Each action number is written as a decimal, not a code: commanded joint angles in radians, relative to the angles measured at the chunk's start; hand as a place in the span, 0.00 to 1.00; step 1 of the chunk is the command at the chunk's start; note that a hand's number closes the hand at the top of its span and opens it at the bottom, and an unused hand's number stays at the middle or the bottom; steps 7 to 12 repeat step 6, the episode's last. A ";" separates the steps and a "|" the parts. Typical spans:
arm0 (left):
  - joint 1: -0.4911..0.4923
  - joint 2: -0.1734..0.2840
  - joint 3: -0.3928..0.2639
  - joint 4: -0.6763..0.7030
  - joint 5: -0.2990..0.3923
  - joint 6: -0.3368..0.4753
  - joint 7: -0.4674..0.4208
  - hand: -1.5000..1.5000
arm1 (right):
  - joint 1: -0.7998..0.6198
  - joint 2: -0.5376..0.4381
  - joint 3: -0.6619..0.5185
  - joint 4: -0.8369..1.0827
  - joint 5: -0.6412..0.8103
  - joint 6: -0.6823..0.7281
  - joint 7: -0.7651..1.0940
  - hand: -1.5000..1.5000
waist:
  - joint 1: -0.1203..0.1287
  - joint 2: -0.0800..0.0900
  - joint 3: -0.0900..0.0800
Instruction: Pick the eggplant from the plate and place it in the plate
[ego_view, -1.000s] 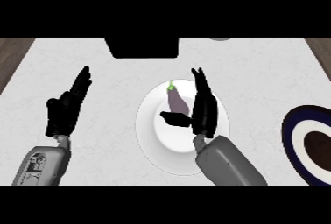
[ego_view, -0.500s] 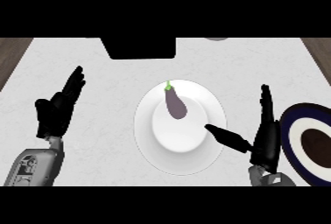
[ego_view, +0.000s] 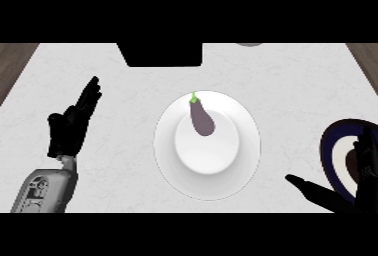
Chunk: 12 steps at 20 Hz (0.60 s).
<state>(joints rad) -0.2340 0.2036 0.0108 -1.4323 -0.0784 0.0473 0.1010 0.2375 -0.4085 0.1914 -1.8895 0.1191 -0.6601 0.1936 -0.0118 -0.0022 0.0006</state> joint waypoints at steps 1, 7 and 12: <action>0.012 -0.012 -0.009 -0.057 -0.012 0.001 0.041 0.50 | 0.081 -0.033 -0.133 -0.007 -0.139 0.111 -0.137 0.00 | 0.005 0.000 0.000; 0.005 -0.028 0.016 0.050 -0.020 -0.006 -0.075 0.50 | 0.113 0.013 -0.209 0.089 -0.206 0.216 -0.262 0.00 | 0.006 0.002 0.000; 0.005 -0.028 0.016 0.050 -0.020 -0.006 -0.075 0.50 | 0.113 0.013 -0.209 0.089 -0.206 0.216 -0.262 0.00 | 0.006 0.002 0.000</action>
